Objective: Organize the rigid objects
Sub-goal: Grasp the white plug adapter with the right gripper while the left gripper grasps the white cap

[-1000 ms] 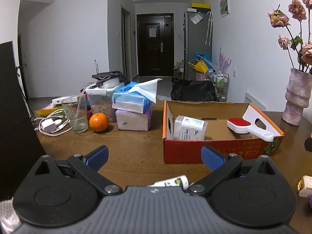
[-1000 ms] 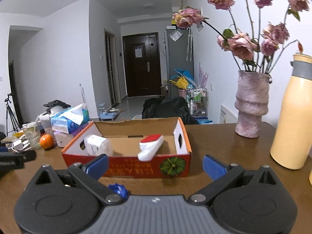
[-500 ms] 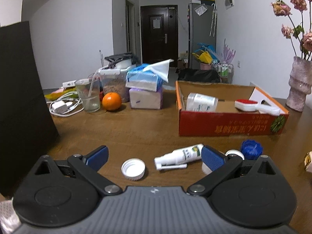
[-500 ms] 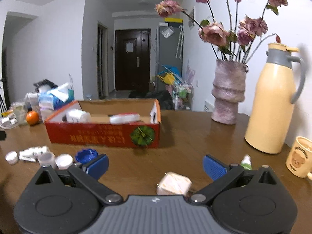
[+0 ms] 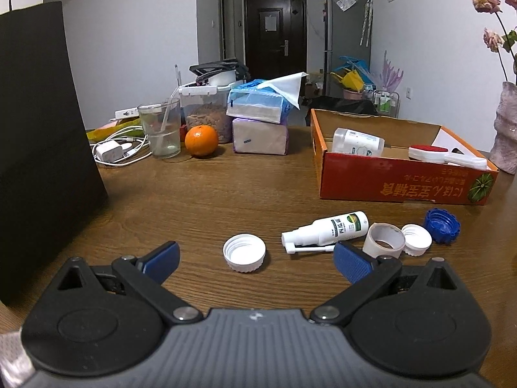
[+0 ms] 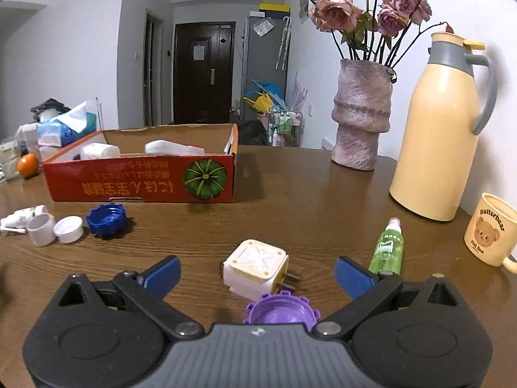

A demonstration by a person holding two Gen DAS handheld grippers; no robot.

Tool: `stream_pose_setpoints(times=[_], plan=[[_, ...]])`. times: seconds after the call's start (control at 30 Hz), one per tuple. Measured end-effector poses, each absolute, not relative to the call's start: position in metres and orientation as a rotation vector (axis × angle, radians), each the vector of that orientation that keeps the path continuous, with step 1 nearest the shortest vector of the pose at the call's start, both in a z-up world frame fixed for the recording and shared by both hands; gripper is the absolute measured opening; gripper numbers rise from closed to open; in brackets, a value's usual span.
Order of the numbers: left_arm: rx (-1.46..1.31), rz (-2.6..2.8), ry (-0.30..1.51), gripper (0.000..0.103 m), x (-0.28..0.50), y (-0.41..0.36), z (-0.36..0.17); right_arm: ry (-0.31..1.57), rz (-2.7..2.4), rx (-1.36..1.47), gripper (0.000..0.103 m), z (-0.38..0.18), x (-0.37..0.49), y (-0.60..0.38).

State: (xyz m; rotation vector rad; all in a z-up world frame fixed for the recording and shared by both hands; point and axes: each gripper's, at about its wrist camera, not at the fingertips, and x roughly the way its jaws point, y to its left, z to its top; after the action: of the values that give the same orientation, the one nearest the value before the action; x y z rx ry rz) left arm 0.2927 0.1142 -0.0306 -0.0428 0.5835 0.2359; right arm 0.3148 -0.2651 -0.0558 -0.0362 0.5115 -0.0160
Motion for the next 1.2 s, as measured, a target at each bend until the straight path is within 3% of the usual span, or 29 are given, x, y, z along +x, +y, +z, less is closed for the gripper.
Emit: stream_pose_setpoints(times=[0.3, 0.43, 0.47, 1.07, 1.17, 1.2], plan=[[-0.066, 0.25, 0.622, 0.103, 0.303, 0.125, -0.04, 0.626, -0.08, -0.043, 0.096, -0.074, 0.359, -0.264], [-0.081, 0.258, 0.653, 0.103, 0.31, 0.132, -0.048, 0.658, -0.073, 0.014, 0.078, -0.08, 0.369, -0.27], [-0.08, 0.261, 0.657, 0.103, 0.311, 0.133, -0.049, 0.661, -0.061, 0.031, 0.068, -0.081, 0.369, -0.271], [0.004, 0.286, 0.699, 0.103, 0.343, 0.143, -0.075, 0.54, -0.068, 0.07, 0.067, -0.072, 0.353, -0.274], [0.01, 0.285, 0.686, 0.1, 0.346, 0.145, -0.076, 0.526, -0.07, 0.072, 0.067, -0.071, 0.351, -0.274], [0.007, 0.282, 0.684, 0.095, 0.347, 0.146, -0.076, 0.522, -0.071, 0.072, 0.067, -0.071, 0.35, -0.274]])
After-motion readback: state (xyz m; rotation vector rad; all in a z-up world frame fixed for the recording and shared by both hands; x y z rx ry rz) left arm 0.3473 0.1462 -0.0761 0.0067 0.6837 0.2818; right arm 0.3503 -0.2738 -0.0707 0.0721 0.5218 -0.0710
